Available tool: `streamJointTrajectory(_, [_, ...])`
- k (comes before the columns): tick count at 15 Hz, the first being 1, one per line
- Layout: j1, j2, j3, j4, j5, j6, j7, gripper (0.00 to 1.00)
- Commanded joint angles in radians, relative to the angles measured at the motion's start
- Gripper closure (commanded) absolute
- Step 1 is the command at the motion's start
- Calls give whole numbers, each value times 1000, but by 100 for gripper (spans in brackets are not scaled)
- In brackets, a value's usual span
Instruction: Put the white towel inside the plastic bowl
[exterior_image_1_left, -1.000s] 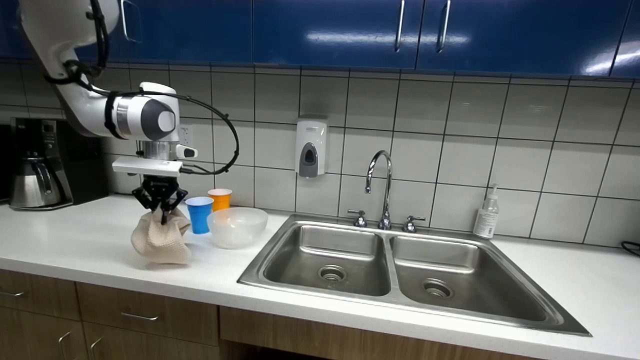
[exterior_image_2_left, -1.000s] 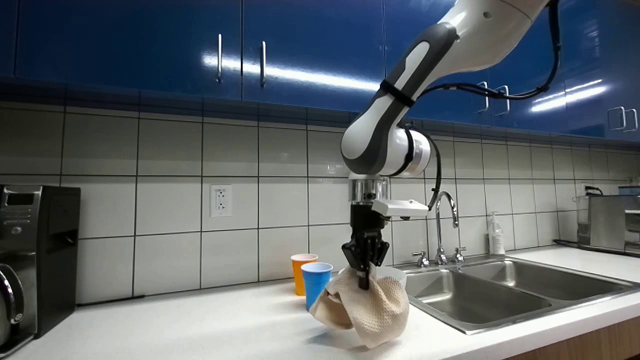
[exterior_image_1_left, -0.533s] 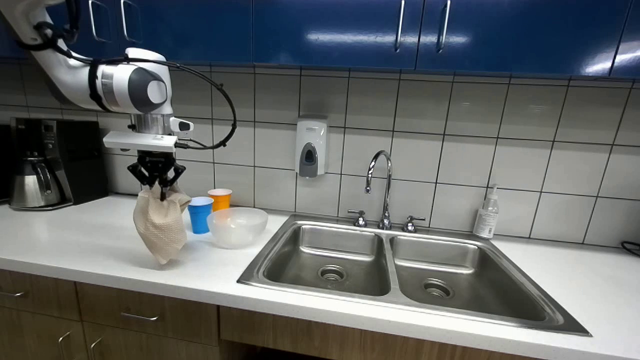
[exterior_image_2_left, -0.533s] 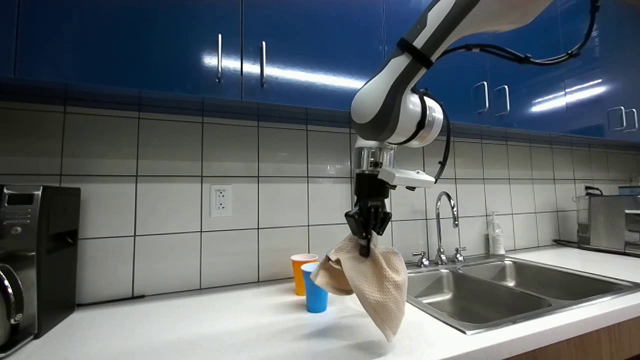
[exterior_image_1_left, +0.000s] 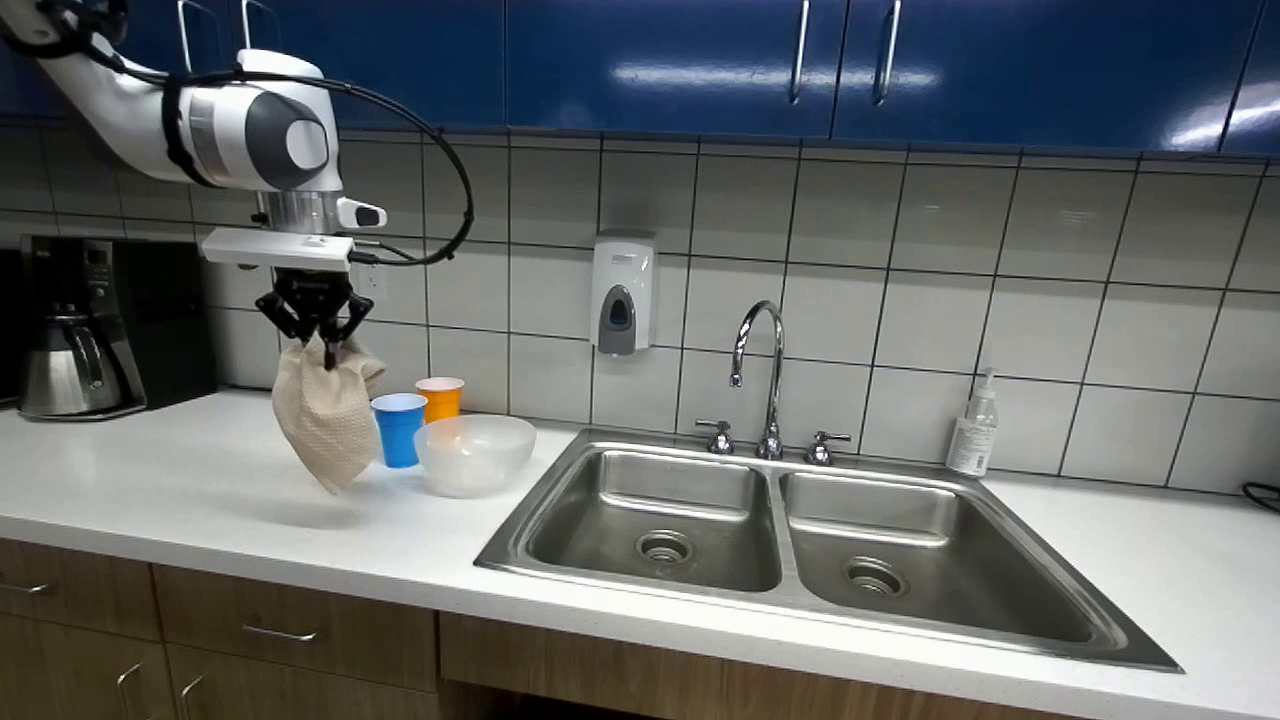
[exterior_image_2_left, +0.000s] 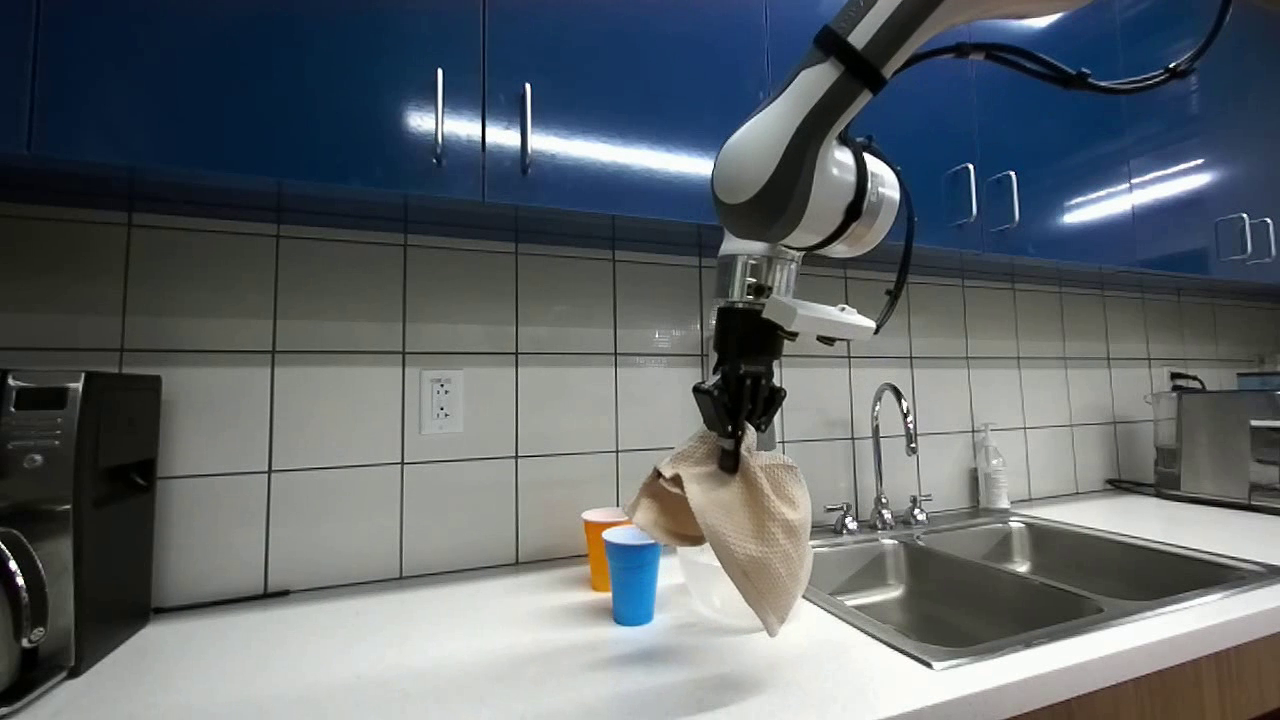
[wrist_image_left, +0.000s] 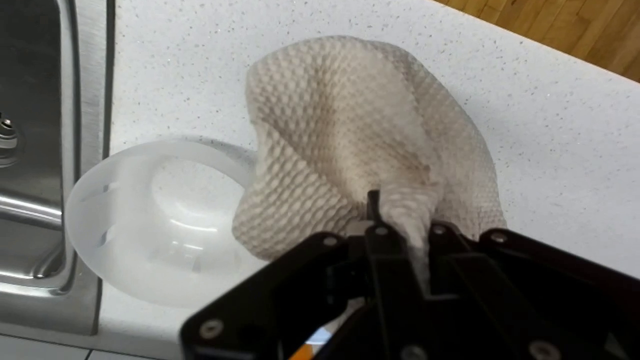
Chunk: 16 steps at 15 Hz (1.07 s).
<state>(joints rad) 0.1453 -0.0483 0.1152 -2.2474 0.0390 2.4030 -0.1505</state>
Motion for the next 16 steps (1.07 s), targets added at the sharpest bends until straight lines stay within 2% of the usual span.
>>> streamJointTrajectory(1, [-13, -16, -5, 40, -22, -59, 9, 98])
streamJointTrajectory(10, [-39, 31, -35, 168, -63, -131, 59, 98])
streamJointTrajectory(16, [-57, 127, -51, 276, -109, -145, 133, 98])
